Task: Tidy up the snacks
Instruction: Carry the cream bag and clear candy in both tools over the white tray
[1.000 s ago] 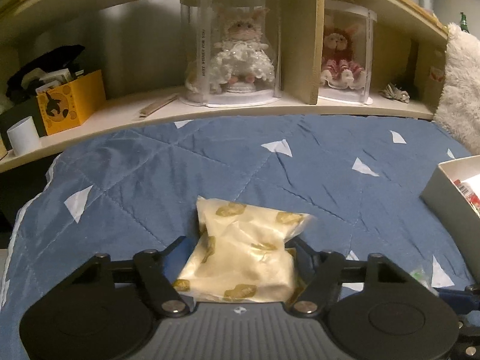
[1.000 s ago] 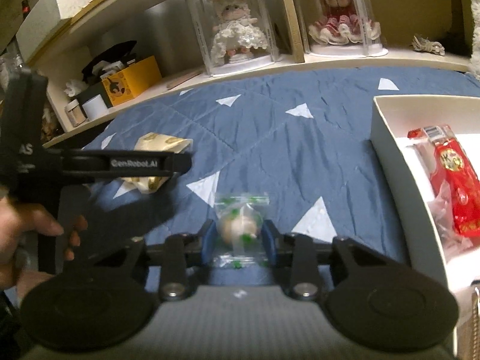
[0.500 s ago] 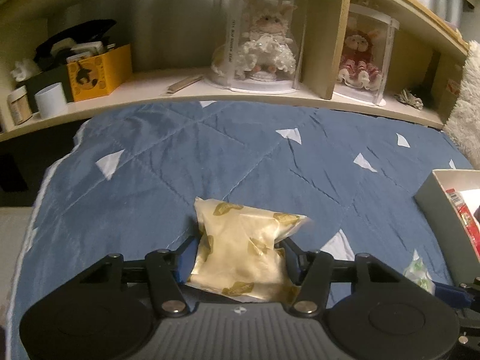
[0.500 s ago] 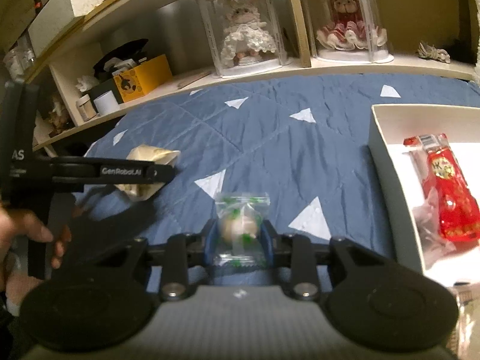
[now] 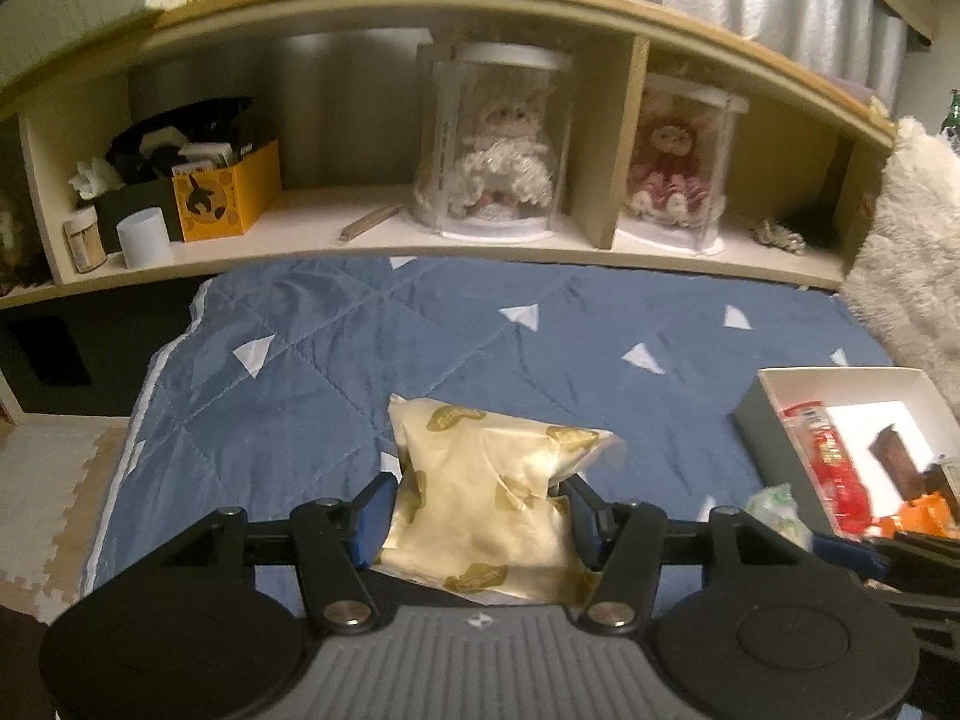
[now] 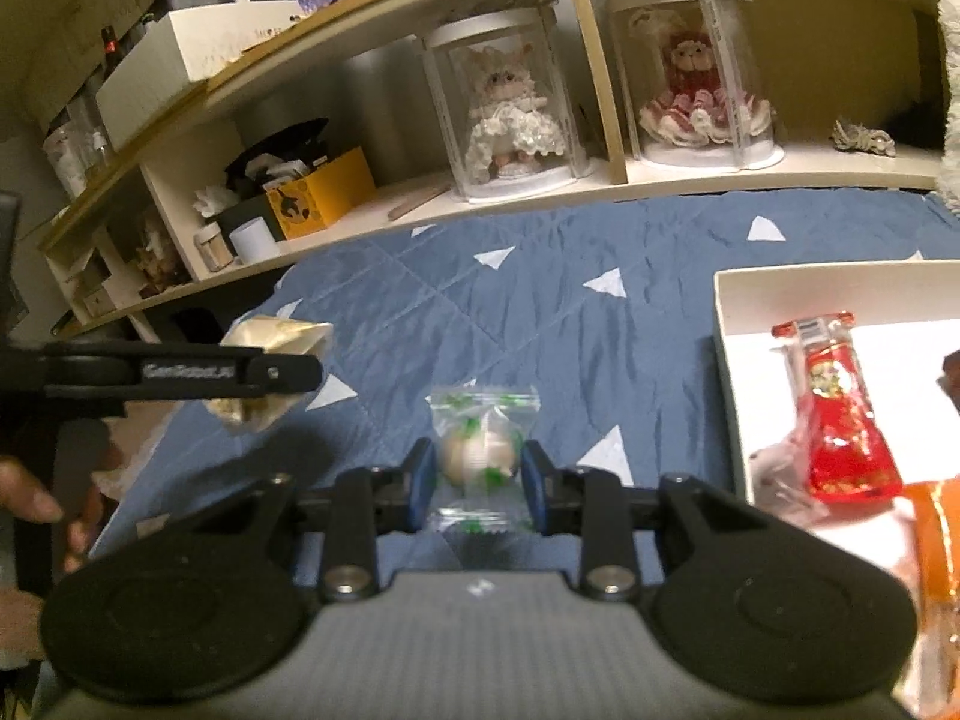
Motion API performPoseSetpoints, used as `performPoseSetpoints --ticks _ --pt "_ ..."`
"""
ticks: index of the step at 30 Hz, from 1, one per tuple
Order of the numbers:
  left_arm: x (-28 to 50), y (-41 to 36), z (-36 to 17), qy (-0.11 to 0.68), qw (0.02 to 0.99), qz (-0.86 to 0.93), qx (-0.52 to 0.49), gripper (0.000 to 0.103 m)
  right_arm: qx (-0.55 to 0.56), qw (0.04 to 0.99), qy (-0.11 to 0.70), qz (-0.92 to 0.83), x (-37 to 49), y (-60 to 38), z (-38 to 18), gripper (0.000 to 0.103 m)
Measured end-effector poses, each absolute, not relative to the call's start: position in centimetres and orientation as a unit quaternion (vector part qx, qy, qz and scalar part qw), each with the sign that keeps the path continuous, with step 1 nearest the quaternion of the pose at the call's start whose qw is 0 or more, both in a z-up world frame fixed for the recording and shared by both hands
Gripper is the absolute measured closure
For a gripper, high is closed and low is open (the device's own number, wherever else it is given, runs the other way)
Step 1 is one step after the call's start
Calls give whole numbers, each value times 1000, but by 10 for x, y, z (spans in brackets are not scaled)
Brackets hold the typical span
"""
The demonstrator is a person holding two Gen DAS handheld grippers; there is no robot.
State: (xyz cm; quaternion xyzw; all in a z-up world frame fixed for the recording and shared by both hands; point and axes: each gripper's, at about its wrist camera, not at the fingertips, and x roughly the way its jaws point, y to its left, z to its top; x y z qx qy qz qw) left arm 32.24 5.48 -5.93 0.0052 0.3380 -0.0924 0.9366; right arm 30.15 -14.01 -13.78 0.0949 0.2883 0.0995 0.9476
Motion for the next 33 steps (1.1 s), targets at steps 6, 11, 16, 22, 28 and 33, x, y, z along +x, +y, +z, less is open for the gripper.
performPoseSetpoints --ticks 6,11,16,22,28,33 --pt "296 44 -40 327 941 -84 -5 43 96 952 276 96 286 -153 -121 67" --pt "279 33 -24 315 945 -82 -15 43 94 956 263 90 276 -164 -103 67" --pt "263 14 -13 301 950 -84 -6 43 83 959 257 85 267 -175 -90 67" --pt "252 -11 -6 288 954 -88 3 43 70 963 249 78 258 -194 -74 67" --pt "249 -39 -1 282 954 -103 -10 43 67 965 245 65 248 -224 -65 67" --pt "255 -73 2 280 952 -125 -8 43 71 966 243 45 244 -256 -63 67"
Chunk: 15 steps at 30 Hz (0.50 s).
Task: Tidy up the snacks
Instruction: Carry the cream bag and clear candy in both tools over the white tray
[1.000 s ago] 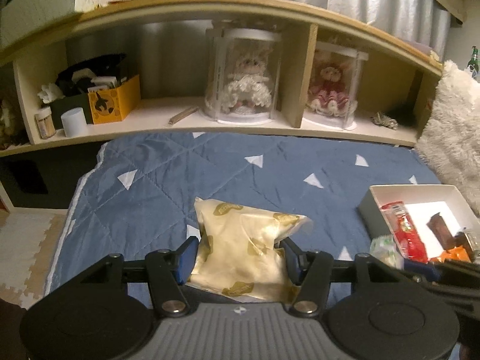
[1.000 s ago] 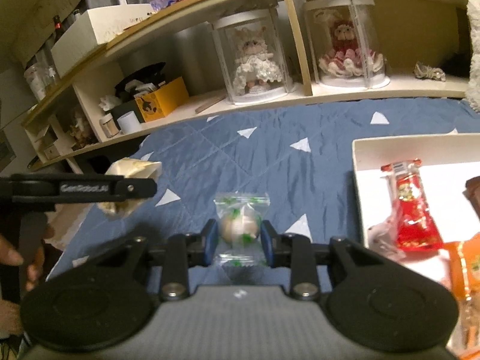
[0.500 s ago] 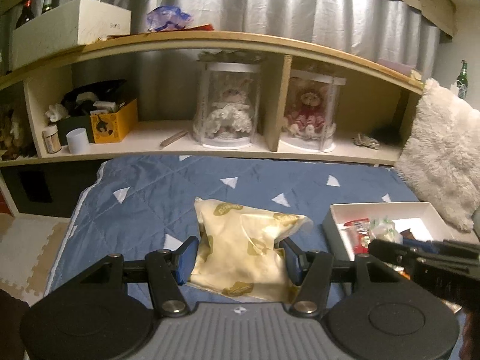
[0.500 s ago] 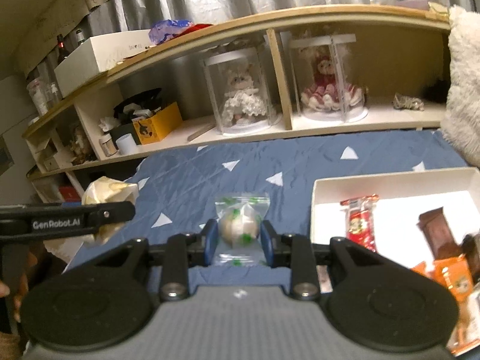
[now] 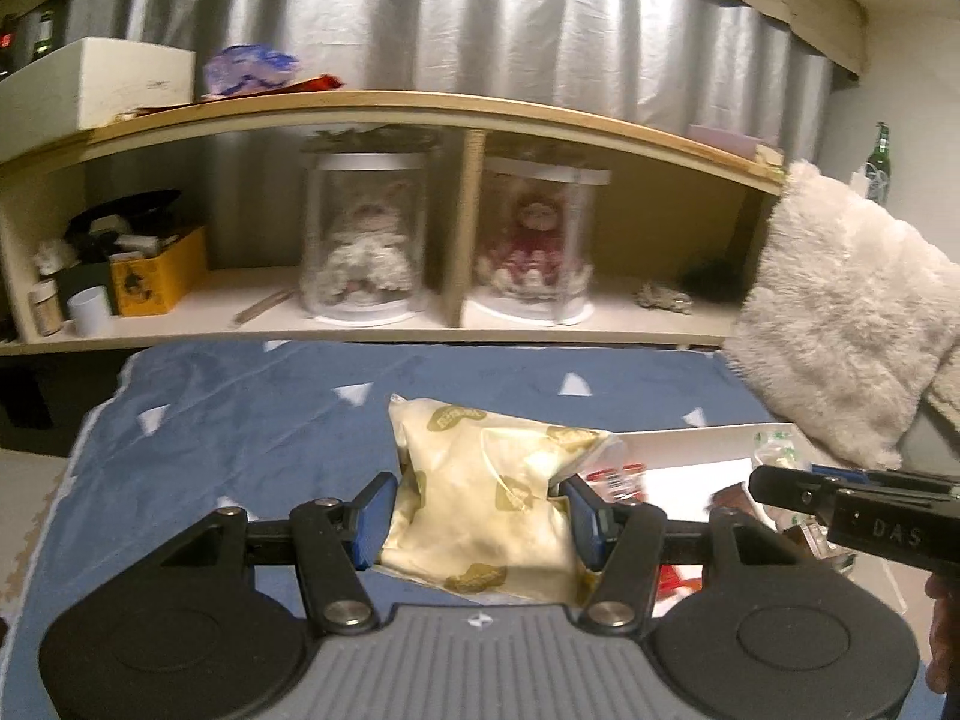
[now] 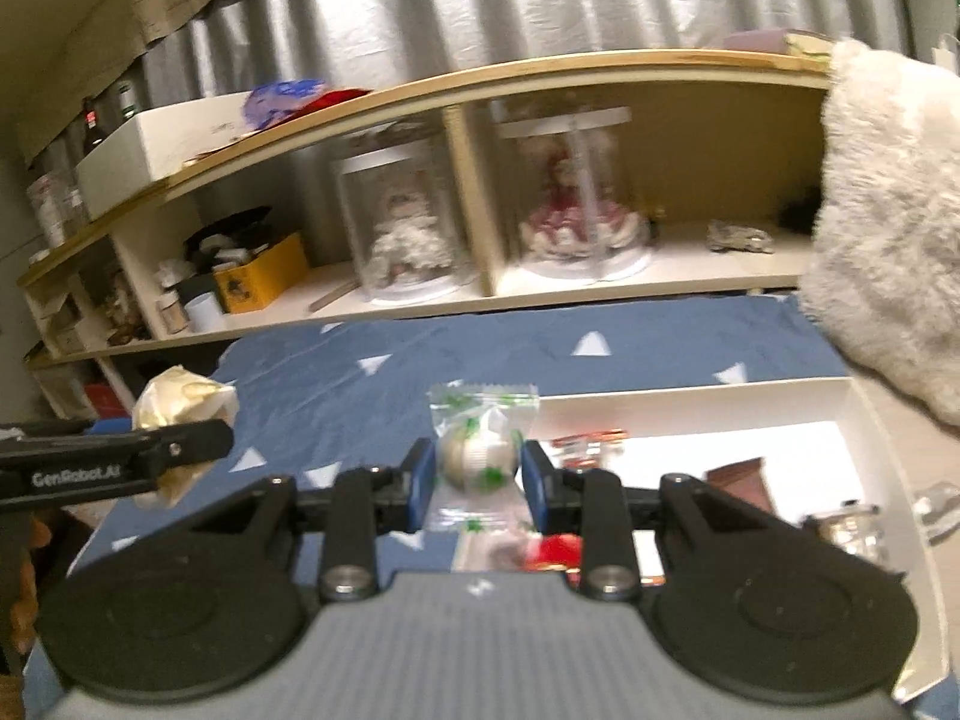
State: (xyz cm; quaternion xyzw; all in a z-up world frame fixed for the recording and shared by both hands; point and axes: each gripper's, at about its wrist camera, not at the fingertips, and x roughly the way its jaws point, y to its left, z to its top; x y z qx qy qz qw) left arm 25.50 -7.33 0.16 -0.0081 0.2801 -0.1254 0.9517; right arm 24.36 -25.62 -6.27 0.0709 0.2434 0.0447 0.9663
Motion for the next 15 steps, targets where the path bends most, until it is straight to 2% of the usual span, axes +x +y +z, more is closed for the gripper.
performPoseSetpoints --ticks 15 --pt "302 -208 -40 342 915 -214 -16 43 104 961 256 -23 253 -376 -76 67"
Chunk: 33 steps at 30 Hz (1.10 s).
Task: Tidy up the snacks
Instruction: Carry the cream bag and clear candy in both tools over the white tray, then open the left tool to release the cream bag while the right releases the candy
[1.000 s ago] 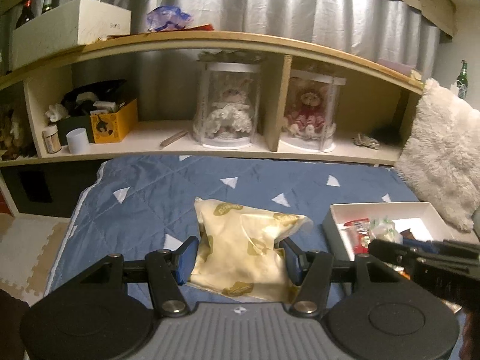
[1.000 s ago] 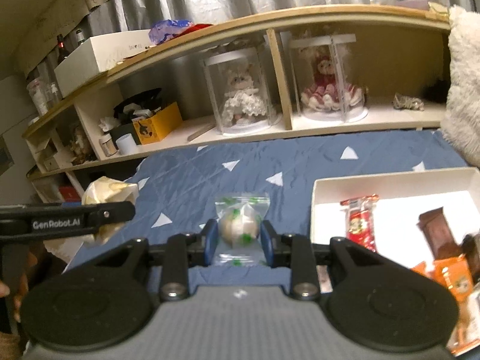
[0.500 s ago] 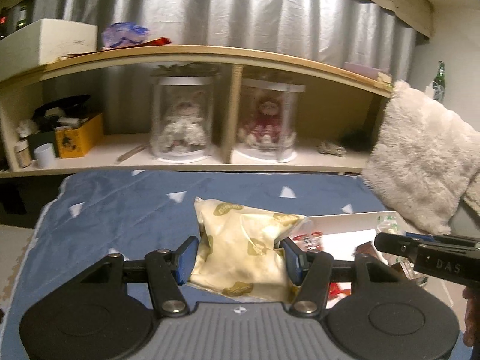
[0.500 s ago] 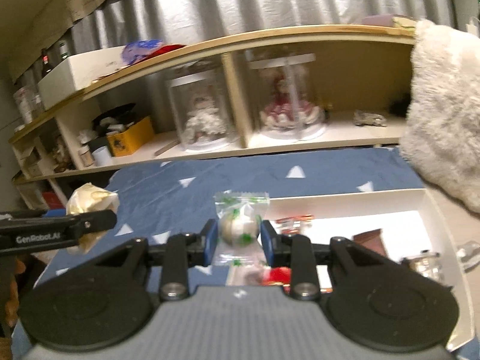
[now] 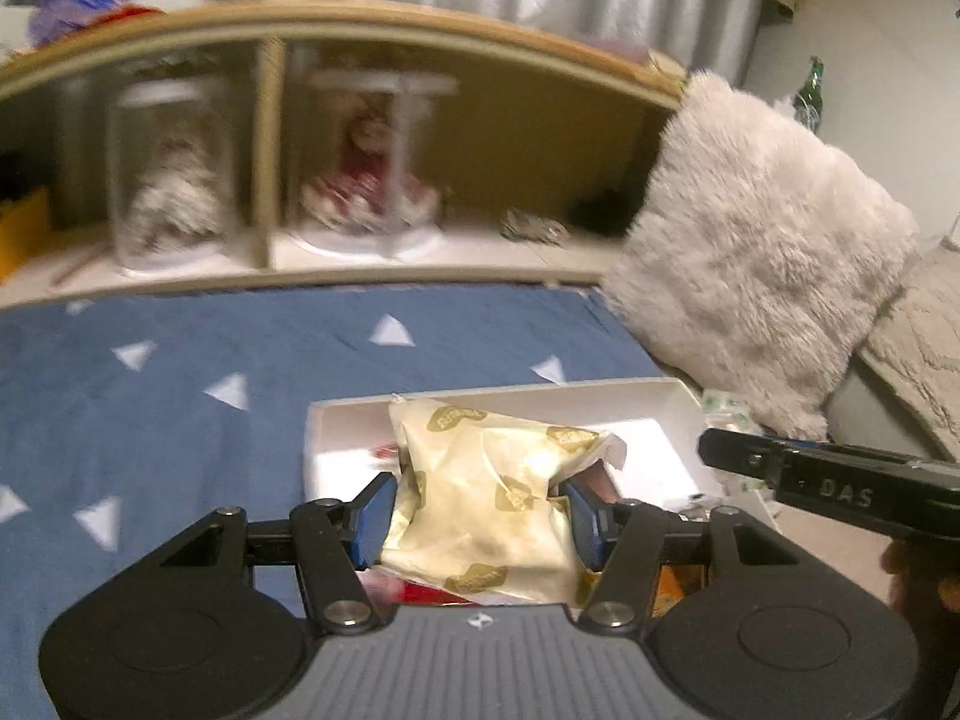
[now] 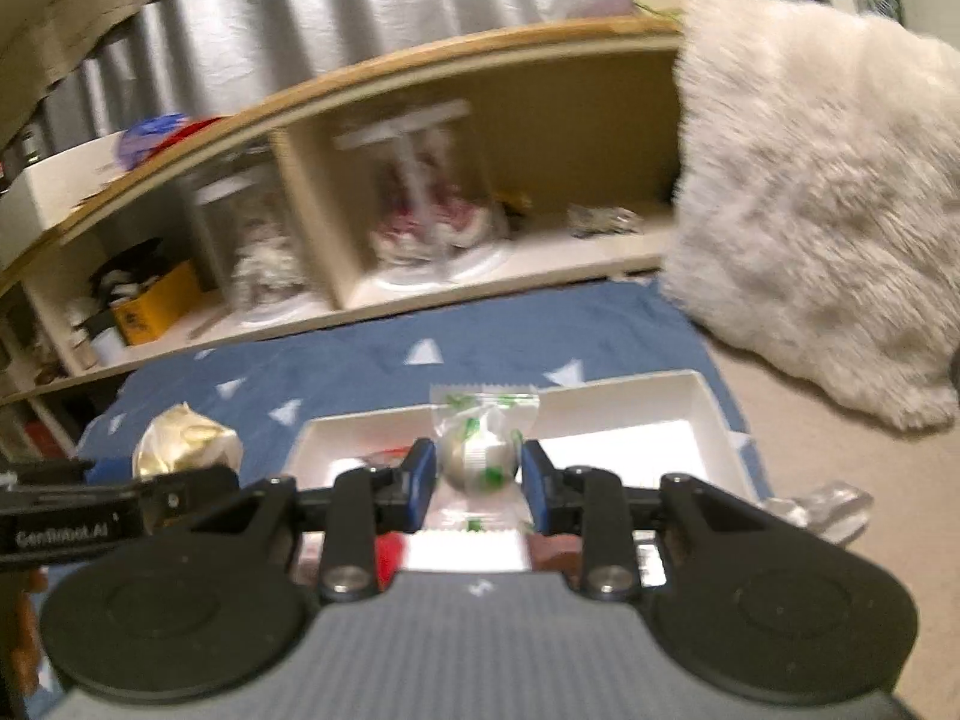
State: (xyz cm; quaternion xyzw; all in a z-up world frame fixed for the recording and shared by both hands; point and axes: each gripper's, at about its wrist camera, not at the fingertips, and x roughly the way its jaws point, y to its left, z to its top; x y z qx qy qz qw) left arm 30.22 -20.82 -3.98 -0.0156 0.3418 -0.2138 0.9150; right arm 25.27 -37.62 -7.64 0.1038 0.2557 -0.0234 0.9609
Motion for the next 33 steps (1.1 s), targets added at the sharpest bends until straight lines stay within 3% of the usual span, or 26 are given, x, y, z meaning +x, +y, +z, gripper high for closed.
performPoseSetpoints --ticks 13,20,22,23,25,33 --pt "364 -269 -105 425 880 -212 -31 43 115 945 298 -67 299 -440 -123 67" --pt "390 -267 -113 421 886 -193 -40 42 124 945 292 -78 324 -456 -134 66" --pt "393 -268 -115 420 887 -187 -36 39 133 944 290 -79 328 -459 -138 64" --pt "395 -267 -116 423 886 -186 -38 30 139 945 287 -80 329 -460 -140 64" --pt "394 -265 -116 424 883 -193 -44 22 148 945 280 -84 330 -461 -141 45" --pt "379 -264 -107 428 882 -196 -21 18 152 939 298 -76 330 -464 -137 44"
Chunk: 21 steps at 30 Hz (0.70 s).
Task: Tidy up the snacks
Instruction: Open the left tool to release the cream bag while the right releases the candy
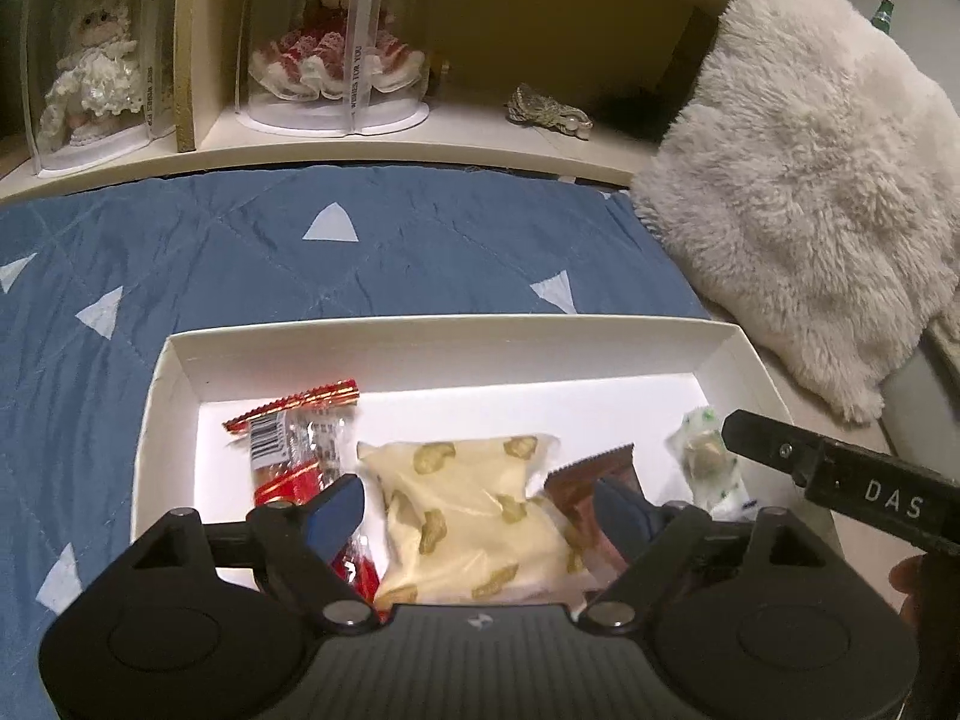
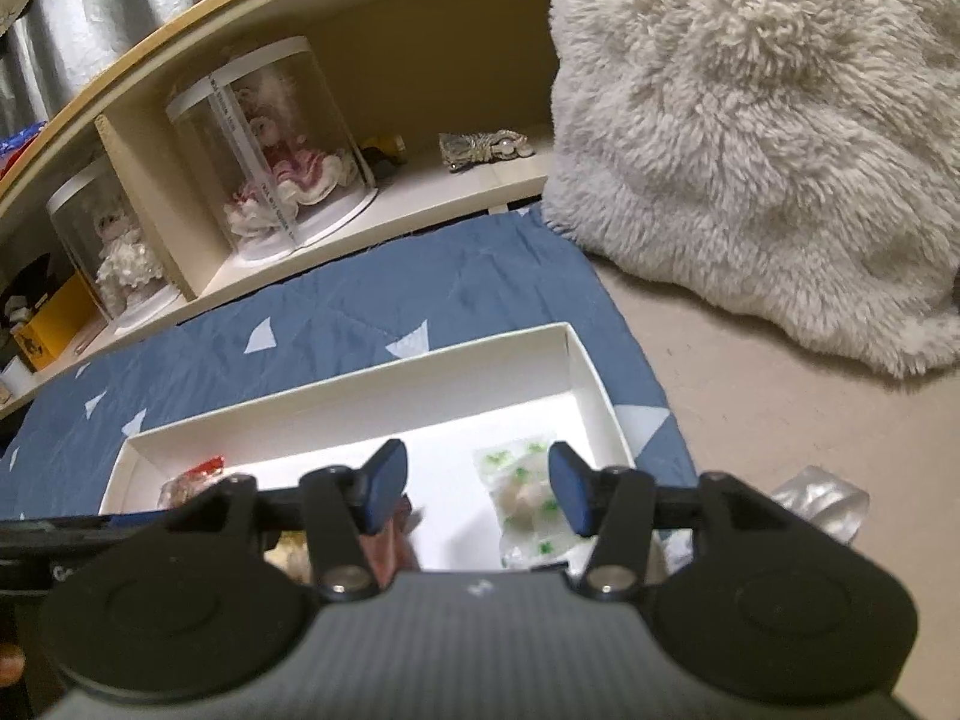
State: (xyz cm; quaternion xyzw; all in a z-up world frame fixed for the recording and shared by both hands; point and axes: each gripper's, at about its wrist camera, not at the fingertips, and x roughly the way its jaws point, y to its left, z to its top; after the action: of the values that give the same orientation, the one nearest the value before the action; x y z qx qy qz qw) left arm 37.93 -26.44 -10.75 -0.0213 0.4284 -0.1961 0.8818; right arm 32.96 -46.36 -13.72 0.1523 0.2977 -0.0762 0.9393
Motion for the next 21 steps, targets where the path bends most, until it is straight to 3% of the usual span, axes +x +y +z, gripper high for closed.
performPoseSetpoints --ticks 4,9,15,21 --pt "371 -260 -99 431 881 -195 -15 13 144 937 306 -82 319 -462 -136 34" --pt "360 -250 -85 428 883 -193 -18 8 150 934 314 -87 305 -459 -131 30" --pt "346 -233 -66 420 889 -185 -11 0 135 936 310 -93 289 -444 -117 14" --pt "327 -218 -48 411 891 -191 -8 0 118 937 307 -114 268 -429 -98 4"
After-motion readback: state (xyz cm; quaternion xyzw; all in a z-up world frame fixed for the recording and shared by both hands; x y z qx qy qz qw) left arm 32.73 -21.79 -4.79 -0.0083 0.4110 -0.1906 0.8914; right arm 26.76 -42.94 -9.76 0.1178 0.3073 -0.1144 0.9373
